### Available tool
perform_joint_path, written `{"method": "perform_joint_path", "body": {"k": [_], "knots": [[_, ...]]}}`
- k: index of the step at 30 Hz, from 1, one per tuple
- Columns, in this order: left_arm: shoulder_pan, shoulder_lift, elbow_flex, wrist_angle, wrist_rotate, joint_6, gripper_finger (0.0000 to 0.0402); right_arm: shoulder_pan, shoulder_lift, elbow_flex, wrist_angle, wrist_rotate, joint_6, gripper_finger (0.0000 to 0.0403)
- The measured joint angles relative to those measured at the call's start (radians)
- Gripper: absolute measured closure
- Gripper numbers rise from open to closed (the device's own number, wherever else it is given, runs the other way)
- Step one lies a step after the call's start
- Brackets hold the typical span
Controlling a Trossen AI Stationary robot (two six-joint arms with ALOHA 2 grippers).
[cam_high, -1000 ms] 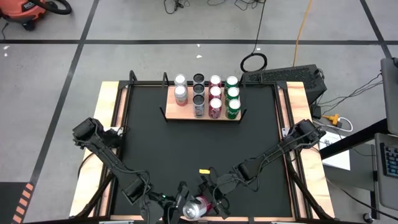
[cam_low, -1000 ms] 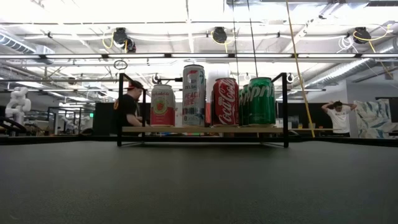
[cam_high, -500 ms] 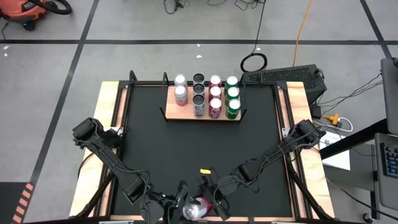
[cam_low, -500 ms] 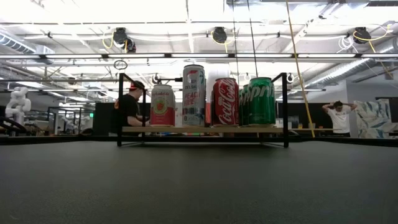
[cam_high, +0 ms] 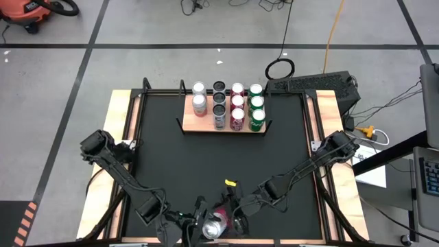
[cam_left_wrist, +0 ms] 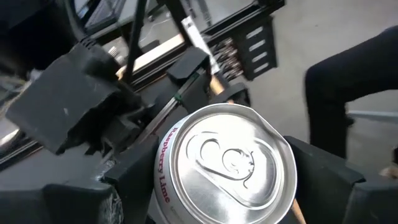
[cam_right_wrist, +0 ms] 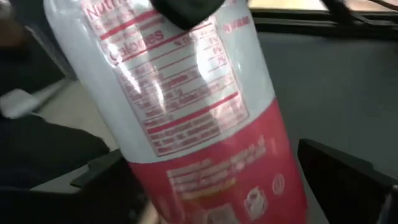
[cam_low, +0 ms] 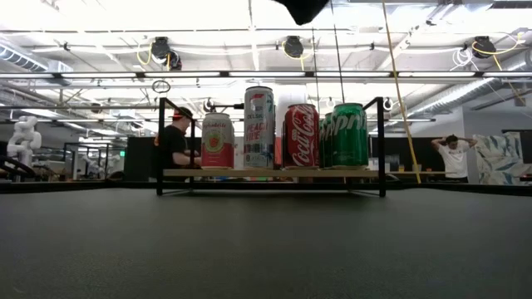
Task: Place canned beverage on shelf
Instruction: Put the pink soda can on the shelf
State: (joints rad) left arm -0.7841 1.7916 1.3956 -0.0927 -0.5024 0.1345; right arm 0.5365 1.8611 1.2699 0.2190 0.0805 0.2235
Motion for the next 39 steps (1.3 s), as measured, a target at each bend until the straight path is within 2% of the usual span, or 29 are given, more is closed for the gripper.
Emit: {"method": "perform_joint_path", "body": {"k": [14, 18, 22, 25, 31, 39], "knots": [[0.011, 0.001, 0.0, -0.055, -0.078, -0.198, 0.01, 0.007, -0.108, 0.001, -0.343, 0.144, -0.024, 0.0004], [0.01, 0.001, 0.0, -0.048, -0.141, -0.283, 0.01, 0.027, -0.113, 0.001, -0.479, 0.167, 0.065, 0.0004], [0.013, 0.001, 0.0, -0.049, -0.217, -0.344, 0.01, 0.077, -0.095, -0.004, -0.573, 0.305, 0.176, 0.0005], [0.011, 0.001, 0.0, -0.048, -0.267, -0.388, 0.01, 0.126, -0.085, -0.039, -0.511, 0.454, 0.217, 0.0005], [0.017, 0.001, 0.0, -0.048, -0.362, -0.485, 0.01, 0.201, -0.044, -0.119, -0.212, 0.767, 0.212, 0.0005], [0.056, 0.001, 0.0, -0.048, -0.416, -0.621, 0.01, 0.21, 0.039, -0.128, -0.098, 0.924, 0.179, 0.0005]]}}
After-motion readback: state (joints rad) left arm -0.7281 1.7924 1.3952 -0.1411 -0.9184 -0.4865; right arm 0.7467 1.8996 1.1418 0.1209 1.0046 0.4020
